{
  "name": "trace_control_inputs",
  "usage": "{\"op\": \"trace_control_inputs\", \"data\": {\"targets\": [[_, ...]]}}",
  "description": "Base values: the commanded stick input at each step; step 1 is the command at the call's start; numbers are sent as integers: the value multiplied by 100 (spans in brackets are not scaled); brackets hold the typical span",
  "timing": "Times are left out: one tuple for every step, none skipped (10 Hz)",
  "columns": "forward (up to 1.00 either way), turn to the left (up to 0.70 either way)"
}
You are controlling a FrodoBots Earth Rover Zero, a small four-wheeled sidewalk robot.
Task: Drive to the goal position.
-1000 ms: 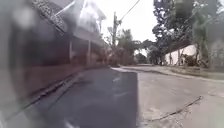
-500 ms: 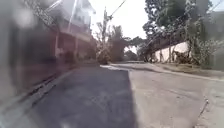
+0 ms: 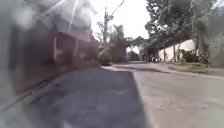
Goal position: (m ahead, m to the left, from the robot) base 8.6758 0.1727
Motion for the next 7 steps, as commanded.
{"op": "trace_control_inputs", "data": {"targets": [[100,0],[100,0],[100,0],[100,0],[100,0],[100,0],[100,0]]}}
